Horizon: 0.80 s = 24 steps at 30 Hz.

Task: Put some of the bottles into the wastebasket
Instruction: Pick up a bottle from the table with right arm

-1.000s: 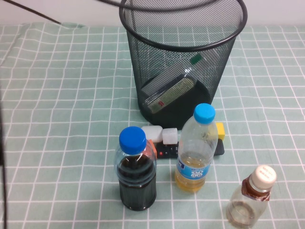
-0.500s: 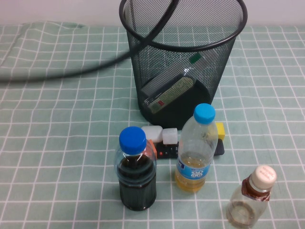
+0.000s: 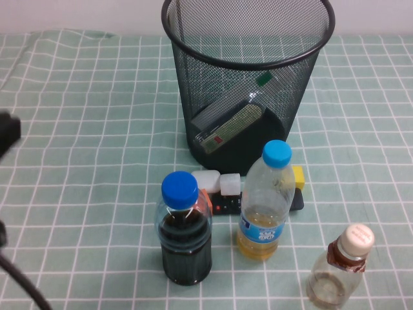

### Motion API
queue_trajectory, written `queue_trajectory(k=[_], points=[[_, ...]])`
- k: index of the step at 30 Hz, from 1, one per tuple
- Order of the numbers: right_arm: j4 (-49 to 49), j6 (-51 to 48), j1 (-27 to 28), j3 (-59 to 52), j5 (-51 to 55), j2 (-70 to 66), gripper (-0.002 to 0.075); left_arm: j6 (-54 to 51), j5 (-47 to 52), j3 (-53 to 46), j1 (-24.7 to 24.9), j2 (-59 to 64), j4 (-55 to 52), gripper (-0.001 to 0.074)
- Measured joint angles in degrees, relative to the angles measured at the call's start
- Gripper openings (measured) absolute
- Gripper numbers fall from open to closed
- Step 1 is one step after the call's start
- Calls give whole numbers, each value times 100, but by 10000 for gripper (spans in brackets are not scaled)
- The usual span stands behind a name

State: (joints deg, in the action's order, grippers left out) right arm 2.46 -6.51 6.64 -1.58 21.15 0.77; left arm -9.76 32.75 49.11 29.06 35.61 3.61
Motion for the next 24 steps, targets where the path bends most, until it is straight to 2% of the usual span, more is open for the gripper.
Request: queue_trajectory(k=[5,13,18,22,24], points=[[0,0,0,0,0,0,-8,8,-935,-1351,0,-655,-23,-1],[0,0,0,0,0,0,-8,225,-1601,-2544,0,-1369,8,-1],[0,0,0,0,0,0,-8,263,-2698,-3505,0,-1716,21,-1],[0,0,0,0,0,0,-8,263,-3621,-4314,-255,-2172,33,-1],[0,0,0,0,0,0,-8,275,-3798,-4608,-568,-2468,33,-1]])
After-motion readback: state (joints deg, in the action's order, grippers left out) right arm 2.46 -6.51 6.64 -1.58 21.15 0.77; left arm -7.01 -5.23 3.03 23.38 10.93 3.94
